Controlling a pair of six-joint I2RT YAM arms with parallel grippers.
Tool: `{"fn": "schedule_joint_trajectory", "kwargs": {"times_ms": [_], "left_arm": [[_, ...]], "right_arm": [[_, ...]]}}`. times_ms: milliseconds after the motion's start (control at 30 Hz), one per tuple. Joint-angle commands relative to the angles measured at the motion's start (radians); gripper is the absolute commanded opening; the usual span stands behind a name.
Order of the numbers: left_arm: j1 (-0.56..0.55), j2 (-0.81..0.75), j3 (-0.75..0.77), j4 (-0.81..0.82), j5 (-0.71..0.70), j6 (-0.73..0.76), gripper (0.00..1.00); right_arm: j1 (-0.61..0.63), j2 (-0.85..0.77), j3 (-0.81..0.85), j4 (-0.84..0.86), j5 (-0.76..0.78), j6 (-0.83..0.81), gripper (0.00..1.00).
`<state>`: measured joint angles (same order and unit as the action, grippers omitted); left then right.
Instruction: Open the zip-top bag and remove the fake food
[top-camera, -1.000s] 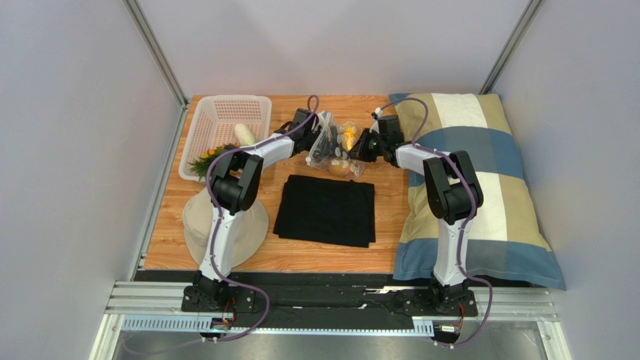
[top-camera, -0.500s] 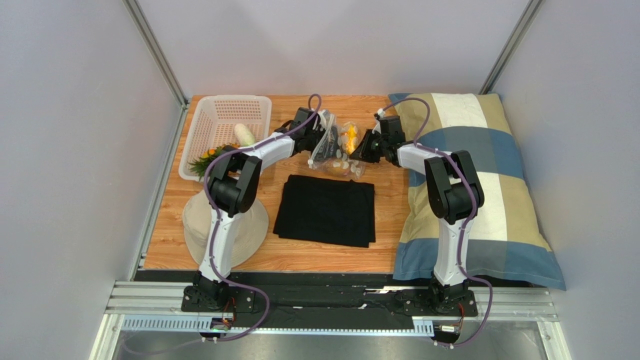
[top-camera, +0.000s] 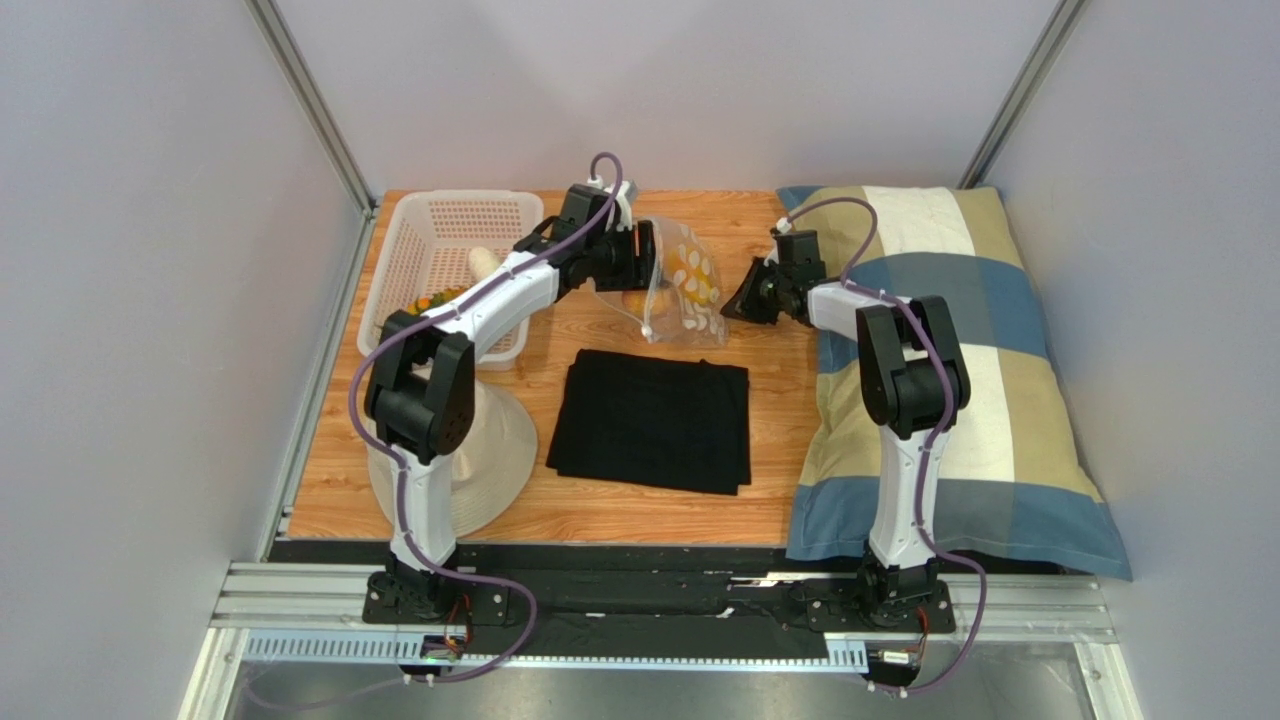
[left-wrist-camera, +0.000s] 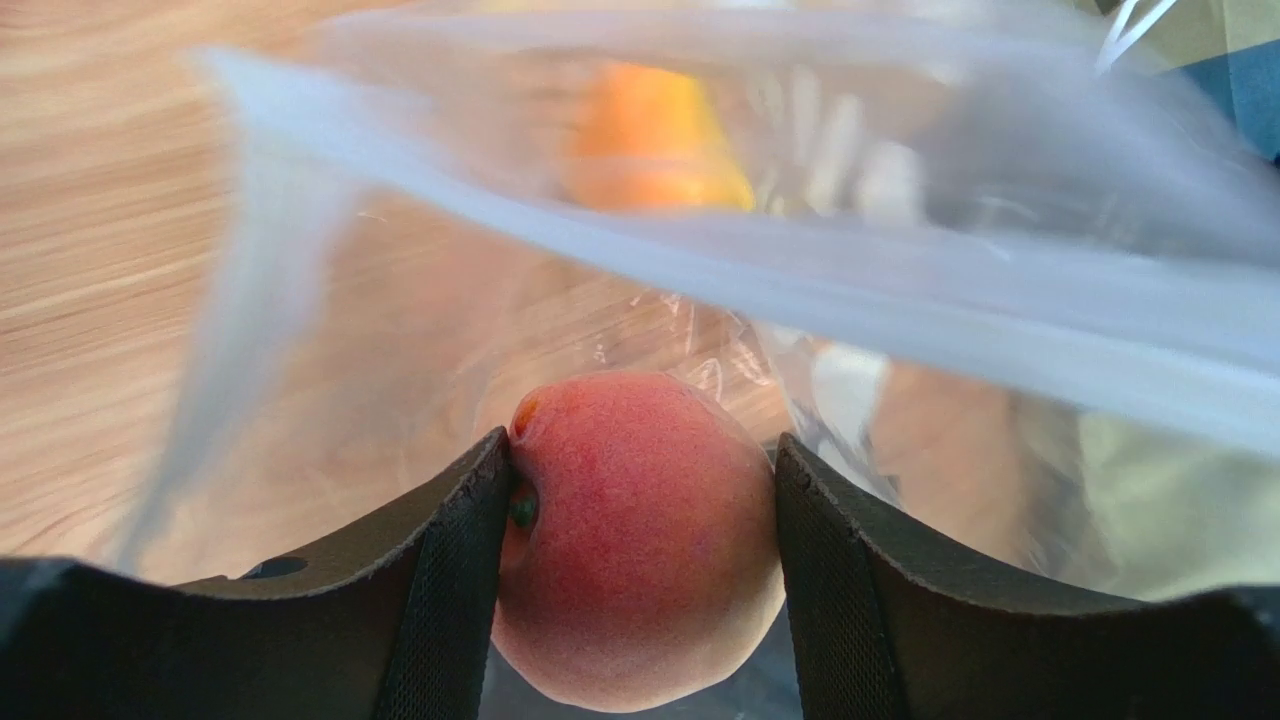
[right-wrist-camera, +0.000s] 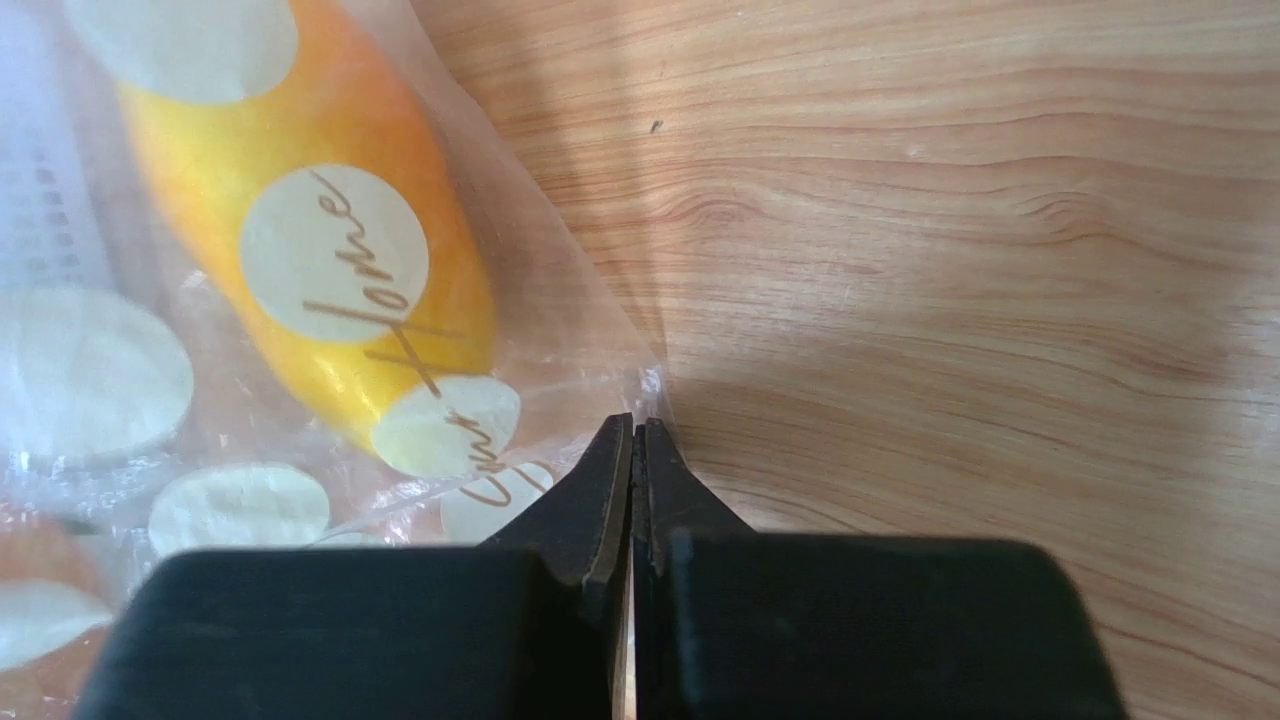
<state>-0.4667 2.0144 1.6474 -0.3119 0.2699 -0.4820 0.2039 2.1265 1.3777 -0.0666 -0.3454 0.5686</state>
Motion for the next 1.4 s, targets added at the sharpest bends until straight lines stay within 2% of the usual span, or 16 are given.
{"fn": "schedule_joint_trajectory", "kwargs": {"times_ms": [0,100,267,333,500,567,667,833,867,1067,1100,1167,1200,1233,1300,1367], "left_arm": [[0.003,-0.126,0.006,-0.102,-0.122,0.081,0.00],[0.014,-0.189,0.014,-0.160,-0.149,0.115,0.00],[0.054,-0.200,0.046,-0.199,-0.057,0.102,0.00],[0.054,-0.224,0.057,-0.245,-0.144,0.099,0.00],[0.108,-0.398,-0.009,-0.306,-0.507,0.037,0.00],[0.137,-0.500,-0.164,-0.238,-0.614,0.011,0.00],[0.256,-0.658,-0.344,-0.070,-0.601,-0.065,0.00],[0.413,-0.507,-0.272,-0.090,-0.450,-0.118,0.00],[0.421,-0.470,-0.224,-0.089,-0.395,-0.112,0.00],[0.454,-0.238,-0.052,-0.070,-0.371,-0.066,0.00],[0.457,-0.177,-0.019,-0.100,-0.365,-0.067,0.04],[0.459,-0.119,0.081,-0.166,-0.342,-0.063,0.23],[0.458,-0.093,0.095,-0.170,-0.334,-0.053,0.37],[0.458,-0.094,0.088,-0.170,-0.334,-0.055,0.60],[0.456,-0.121,0.057,-0.156,-0.350,-0.063,0.88],[0.451,-0.153,-0.003,-0.145,-0.373,-0.063,0.97]], "right_arm": [[-0.008,0.013,0.034,-0.004,0.023,-0.013,0.00],[-0.009,0.021,0.040,-0.009,0.016,-0.013,0.00],[-0.011,-0.011,0.009,0.047,-0.032,-0.007,0.00],[-0.009,-0.039,-0.009,0.048,-0.012,-0.022,0.00],[-0.012,-0.034,-0.014,0.086,-0.029,-0.021,0.00],[-0.011,-0.036,-0.029,0.116,-0.055,-0.003,0.00],[-0.012,-0.046,-0.042,0.139,-0.063,0.001,0.00],[-0.014,-0.063,-0.051,0.137,-0.060,-0.018,0.00],[-0.014,-0.068,-0.055,0.143,-0.064,-0.018,0.00],[-0.014,-0.080,-0.068,0.168,-0.069,-0.022,0.00],[-0.017,-0.079,-0.068,0.168,-0.070,-0.021,0.00],[-0.015,-0.076,-0.063,0.168,-0.082,-0.019,0.00],[-0.015,-0.074,-0.062,0.169,-0.087,-0.019,0.00],[-0.015,-0.076,-0.062,0.171,-0.092,-0.019,0.00],[-0.015,-0.080,-0.065,0.169,-0.090,-0.021,0.00],[-0.017,-0.082,-0.062,0.168,-0.087,-0.026,0.00]]}}
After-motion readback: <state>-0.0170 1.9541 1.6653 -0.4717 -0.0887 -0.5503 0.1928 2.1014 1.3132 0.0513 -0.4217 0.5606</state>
